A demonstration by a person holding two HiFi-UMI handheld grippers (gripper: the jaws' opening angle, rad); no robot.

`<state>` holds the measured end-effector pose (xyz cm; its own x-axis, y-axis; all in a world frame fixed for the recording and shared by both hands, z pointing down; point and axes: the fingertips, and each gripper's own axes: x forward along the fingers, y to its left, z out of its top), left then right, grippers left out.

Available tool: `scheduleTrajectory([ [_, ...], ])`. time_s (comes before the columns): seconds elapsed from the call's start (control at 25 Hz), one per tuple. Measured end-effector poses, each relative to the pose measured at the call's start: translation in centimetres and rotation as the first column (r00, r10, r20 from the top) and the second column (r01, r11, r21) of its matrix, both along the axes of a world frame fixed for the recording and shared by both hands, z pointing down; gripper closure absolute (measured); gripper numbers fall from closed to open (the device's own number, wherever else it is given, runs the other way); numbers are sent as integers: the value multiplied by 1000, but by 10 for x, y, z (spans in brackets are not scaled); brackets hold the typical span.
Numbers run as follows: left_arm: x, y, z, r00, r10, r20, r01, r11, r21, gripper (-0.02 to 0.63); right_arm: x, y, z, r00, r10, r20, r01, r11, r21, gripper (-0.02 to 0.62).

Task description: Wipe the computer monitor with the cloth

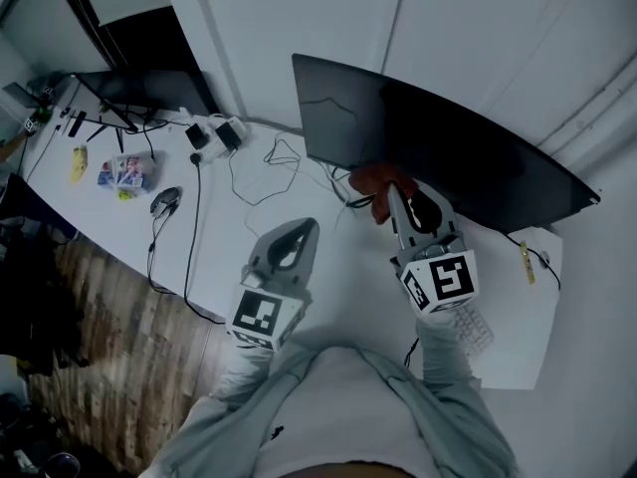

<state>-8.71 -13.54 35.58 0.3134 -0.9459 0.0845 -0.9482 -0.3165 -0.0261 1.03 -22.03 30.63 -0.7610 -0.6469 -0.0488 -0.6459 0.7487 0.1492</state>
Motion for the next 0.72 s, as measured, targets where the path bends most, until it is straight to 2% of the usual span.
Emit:
scheduleTrajectory([
  [0.28,-45,8,2,996,-89,0,89,996,0,585,-72,-16,-8,998,-53,16,53,998,33,552],
  [0.72,-77,9,-8,994,-114,2,114,993,18,585,-156,-51,-62,999,-3,44,-4,988,154,554],
])
